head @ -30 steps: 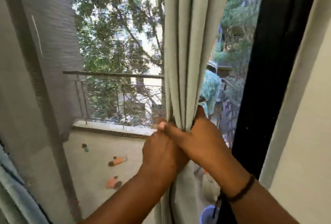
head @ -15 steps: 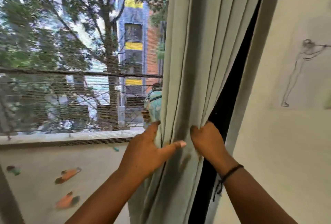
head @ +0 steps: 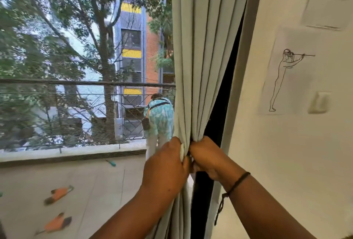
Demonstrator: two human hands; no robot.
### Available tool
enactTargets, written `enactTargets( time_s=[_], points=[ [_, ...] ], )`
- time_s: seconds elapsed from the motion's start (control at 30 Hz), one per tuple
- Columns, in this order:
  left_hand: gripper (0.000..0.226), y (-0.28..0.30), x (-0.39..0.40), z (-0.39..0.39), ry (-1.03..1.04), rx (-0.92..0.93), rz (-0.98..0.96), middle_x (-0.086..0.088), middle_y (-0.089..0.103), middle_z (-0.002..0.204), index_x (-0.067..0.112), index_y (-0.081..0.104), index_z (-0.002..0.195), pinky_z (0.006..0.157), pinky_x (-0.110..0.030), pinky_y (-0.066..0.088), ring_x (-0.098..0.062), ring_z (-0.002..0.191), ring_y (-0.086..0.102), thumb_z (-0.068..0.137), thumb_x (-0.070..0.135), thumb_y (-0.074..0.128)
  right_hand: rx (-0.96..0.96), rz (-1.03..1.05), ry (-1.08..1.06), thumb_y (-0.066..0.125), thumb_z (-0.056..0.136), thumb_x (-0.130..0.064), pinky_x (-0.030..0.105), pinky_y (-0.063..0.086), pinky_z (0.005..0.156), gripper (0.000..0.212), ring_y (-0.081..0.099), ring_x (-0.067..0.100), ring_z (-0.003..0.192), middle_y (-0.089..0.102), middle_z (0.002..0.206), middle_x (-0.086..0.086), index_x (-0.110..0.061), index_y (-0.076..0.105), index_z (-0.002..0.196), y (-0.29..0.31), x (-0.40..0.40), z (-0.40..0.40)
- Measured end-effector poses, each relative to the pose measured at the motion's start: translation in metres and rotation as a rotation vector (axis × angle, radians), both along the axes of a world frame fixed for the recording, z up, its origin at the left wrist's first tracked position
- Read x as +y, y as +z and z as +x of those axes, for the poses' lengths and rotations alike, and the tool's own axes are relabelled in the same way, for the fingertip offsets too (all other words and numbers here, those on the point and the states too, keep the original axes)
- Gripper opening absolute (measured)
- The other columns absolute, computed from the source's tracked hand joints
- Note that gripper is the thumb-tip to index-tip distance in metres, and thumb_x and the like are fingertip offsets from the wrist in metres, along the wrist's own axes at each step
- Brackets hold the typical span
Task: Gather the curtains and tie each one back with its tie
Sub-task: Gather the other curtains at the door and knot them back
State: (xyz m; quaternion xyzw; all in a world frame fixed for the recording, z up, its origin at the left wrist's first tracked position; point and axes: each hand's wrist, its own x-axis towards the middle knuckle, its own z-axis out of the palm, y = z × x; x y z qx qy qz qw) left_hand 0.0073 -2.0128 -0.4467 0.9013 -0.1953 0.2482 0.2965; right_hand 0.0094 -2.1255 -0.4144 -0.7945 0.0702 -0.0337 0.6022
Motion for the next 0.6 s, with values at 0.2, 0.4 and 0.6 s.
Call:
enactTargets(
  time_s=[0.2,0.4,0.6],
  points=[
    [0.020,-0.001,-0.039,-0.038,0.100,0.017,0.060,0.002,0.058,0.101,0.023,0.040,0.107,0.061,-0.026,0.038,-0.019,0.089,0.059,0.093,0.038,0.040,0.120,0.379,0.157,0.041,0.096,-0.032,0.026,0.054,0.055,0.035,0.065,0.020,0.065,0.070,0.078,0.007,-0.012,0.068,0.103,0.001,-0.035,-0.017],
    [0.054,-0.016,-0.089,-0.075,0.091,0.078,0.069,0.002,0.052,0.128,0.022,0.025,0.144,0.079,-0.019,0.040,-0.012,0.109,0.056,0.095,0.038,0.040,-0.126,0.378,0.243,0.072,0.069,-0.053,0.037,0.051,0.091,0.060,0.064,0.018,0.097,0.066,0.109,0.000,-0.021,0.055,0.117,-0.028,-0.062,-0.034],
    [0.061,-0.036,-0.095,-0.104,-0.165,0.123,0.004,0.030,0.035,0.141,0.038,0.039,0.139,0.105,-0.018,0.035,0.003,0.133,0.033,0.081,0.054,0.043,-0.372,-0.006,0.213,0.060,0.090,-0.021,0.012,0.047,0.069,0.010,0.063,0.003,0.080,0.068,0.092,-0.010,-0.025,0.061,0.100,-0.039,-0.090,-0.044]
  ],
)
